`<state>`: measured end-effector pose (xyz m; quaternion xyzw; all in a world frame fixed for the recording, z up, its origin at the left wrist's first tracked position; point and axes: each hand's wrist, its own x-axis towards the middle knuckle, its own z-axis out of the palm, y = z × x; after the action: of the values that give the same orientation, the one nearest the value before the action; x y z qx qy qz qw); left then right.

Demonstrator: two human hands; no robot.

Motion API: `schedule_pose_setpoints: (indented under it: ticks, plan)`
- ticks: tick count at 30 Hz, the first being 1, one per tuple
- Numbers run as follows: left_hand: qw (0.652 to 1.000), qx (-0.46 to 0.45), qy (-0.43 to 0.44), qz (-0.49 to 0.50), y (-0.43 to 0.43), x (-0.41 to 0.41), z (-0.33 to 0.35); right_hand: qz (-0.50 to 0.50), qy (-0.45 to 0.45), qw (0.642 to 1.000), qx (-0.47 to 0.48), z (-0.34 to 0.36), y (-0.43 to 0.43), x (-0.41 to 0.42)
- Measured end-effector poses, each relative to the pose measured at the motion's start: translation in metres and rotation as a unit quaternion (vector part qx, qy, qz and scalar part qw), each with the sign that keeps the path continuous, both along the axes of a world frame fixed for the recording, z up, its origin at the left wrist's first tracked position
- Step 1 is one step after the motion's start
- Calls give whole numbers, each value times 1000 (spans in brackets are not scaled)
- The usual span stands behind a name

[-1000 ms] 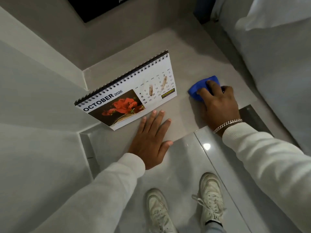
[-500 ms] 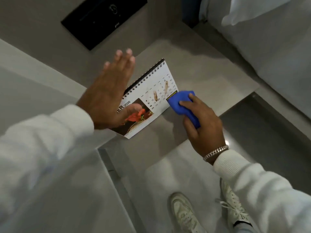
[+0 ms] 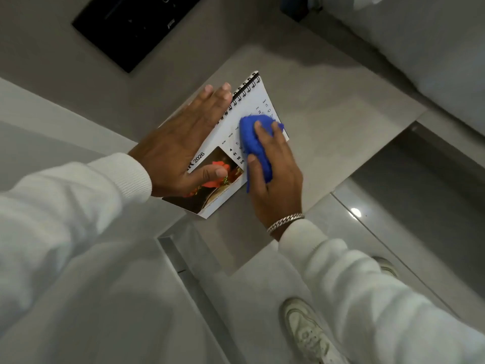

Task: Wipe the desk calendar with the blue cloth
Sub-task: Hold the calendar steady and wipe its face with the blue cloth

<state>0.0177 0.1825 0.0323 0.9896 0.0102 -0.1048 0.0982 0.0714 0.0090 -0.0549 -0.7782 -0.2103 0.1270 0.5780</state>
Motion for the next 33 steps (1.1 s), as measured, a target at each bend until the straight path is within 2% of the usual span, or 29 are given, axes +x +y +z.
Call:
schedule_pose_setpoints:
  ticks: [5,7,11,13,15,21,23,29,31,33]
  plan:
    - [1000,-16,-2,-16,0,0,0,87,-16,996,-15,-20,-11,-44]
    - [1000,-22,0,-16,-1,0,0,71,-13,997,-12,-20,-13,-39]
    - [1000,-27,0,-11,-1,1,0,-61,-13,998,16,-7,7,2]
    - [999,-29,1,-17,-2,1,1,-93,-12,995,21,-1,18,16]
    - [999,-33,3,-19,-2,1,2,-83,-20,996,10,-1,20,10]
    - [999,-20,1,-27,-2,0,4,57,-27,998,-26,-17,0,-50]
    - [999,-10,-2,-32,-2,1,4,40,-29,998,-26,-16,-1,-43]
    - [1000,-8,-2,-24,-2,0,2,-99,-33,994,21,2,28,8]
    - [1000,-11,0,-22,-2,1,1,-87,-46,995,13,-1,28,0]
    - [1000,-11,-4,-27,-2,1,1,-25,-70,997,0,-9,20,-26]
